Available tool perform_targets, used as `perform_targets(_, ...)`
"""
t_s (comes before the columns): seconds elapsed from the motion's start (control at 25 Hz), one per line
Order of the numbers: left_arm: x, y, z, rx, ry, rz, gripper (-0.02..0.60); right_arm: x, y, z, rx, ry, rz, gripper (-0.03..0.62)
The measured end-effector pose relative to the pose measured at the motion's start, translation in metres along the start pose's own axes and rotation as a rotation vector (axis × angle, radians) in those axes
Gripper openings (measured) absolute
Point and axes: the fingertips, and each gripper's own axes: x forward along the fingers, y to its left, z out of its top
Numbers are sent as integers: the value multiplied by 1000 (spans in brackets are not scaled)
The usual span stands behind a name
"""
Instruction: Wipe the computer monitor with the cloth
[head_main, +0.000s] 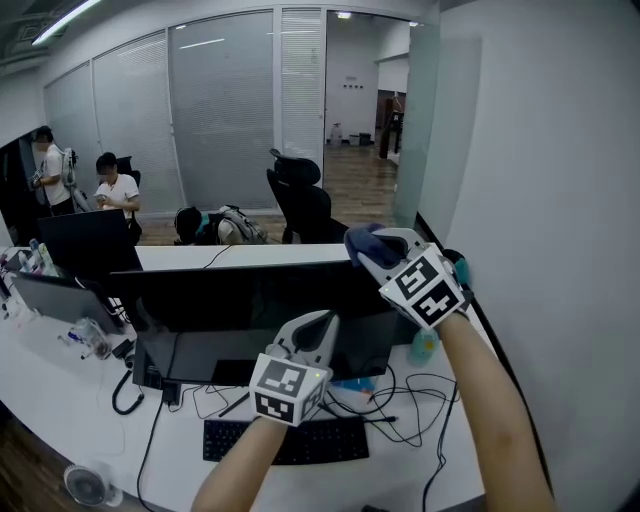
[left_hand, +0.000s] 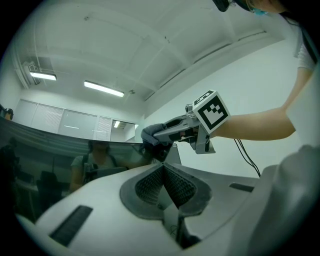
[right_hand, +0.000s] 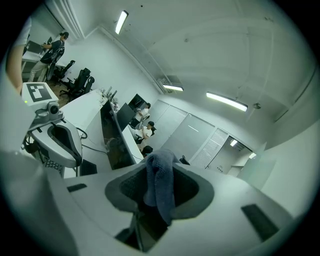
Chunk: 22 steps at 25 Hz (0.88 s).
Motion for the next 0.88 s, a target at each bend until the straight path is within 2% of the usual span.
perform_targets(0.52,-25,20,2,-9,-13,-24,8,16,22,22,68,-18,-10,126)
perform_targets(0.88,-52,50,3,-8,-13,11,8,35,43,47,104,-26,11,126)
